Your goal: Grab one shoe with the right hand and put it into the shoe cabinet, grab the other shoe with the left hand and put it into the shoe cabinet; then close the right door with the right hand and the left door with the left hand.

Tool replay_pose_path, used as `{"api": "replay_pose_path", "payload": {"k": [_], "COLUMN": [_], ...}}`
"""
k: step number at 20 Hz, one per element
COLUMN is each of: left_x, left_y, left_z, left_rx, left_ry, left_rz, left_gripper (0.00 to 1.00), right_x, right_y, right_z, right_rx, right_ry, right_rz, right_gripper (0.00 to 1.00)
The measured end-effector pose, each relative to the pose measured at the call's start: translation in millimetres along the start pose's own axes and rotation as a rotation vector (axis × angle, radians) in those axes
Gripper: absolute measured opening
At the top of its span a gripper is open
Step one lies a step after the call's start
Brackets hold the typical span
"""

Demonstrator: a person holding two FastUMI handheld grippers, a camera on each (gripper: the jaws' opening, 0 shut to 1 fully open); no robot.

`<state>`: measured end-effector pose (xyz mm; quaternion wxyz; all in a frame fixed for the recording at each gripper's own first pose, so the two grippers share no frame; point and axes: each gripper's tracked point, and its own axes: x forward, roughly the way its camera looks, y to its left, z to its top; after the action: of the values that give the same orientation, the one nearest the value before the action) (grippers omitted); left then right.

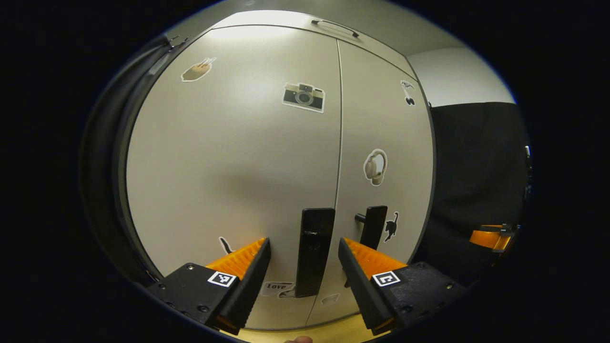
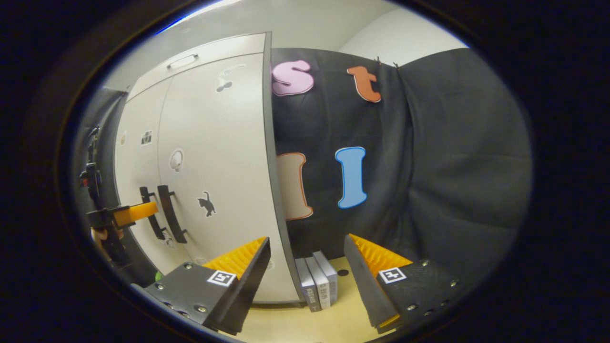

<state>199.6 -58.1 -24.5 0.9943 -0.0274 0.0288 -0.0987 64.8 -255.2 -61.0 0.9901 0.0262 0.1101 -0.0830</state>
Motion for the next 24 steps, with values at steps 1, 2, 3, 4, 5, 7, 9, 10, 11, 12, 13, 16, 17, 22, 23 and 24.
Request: {"api": "replay_pose_path", "payload": {"k": [1,2,3,4,5,7,9,10,11,12,13,16,17,22,23,24], "left_x": [-6,-13,-22,-31,-41,-63,-86,-98,-109,-120,-130,-151,-156,-171,-172,-173], "left_y": [2,3,5,6,4,-1,-8,-13,-17,-22,-28,-45,-51,-91,-99,-106], "left_z": [3,5,8,11,14,20,26,28,31,34,38,51,54,66,67,67], "left_rx": [-0.002,0.0,0.004,0.008,0.008,0.007,0.003,0.001,0.0,0.0,0.003,0.017,0.017,0.037,0.044,0.049], "left_ry": [-0.003,-0.003,-0.004,-0.004,-0.007,-0.006,-0.002,0.001,0.001,0.0,-0.005,-0.019,-0.017,-0.04,-0.044,-0.046], "left_rz": [0.01,0.024,0.039,0.055,0.066,0.085,0.111,0.122,0.132,0.141,0.149,0.175,0.178,0.157,0.154,0.153], "left_gripper": [0.89,0.9,0.92,0.92,0.92,0.92,0.92,0.92,0.92,0.92,0.92,0.92,0.92,0.92,0.92,0.92], "right_x": [-1,-3,-6,-11,-23,-35,-48,-56,-66,-74,-82,-102,-108,-126,-127,-128], "right_y": [3,6,9,15,23,34,44,50,53,57,59,60,56,31,25,19], "right_z": [3,5,7,10,14,27,42,49,55,61,66,80,83,89,90,92], "right_rx": [-0.013,-0.026,-0.038,-0.043,-0.047,-0.061,-0.077,-0.082,-0.084,-0.085,-0.083,-0.072,-0.071,-0.083,-0.087,-0.09], "right_ry": [-0.004,-0.009,-0.015,-0.023,-0.031,-0.055,-0.083,-0.095,-0.107,-0.116,-0.124,-0.144,-0.149,-0.155,-0.157,-0.16], "right_rz": [0.009,0.019,0.031,0.047,0.068,0.102,0.137,0.156,0.173,0.19,0.207,0.245,0.251,0.262,0.262,0.261], "right_gripper": [0.93,0.93,0.93,0.93,0.93,0.9,0.9,0.93,0.93,0.93,0.9,0.93,0.93,0.93,0.93,0.93]}}
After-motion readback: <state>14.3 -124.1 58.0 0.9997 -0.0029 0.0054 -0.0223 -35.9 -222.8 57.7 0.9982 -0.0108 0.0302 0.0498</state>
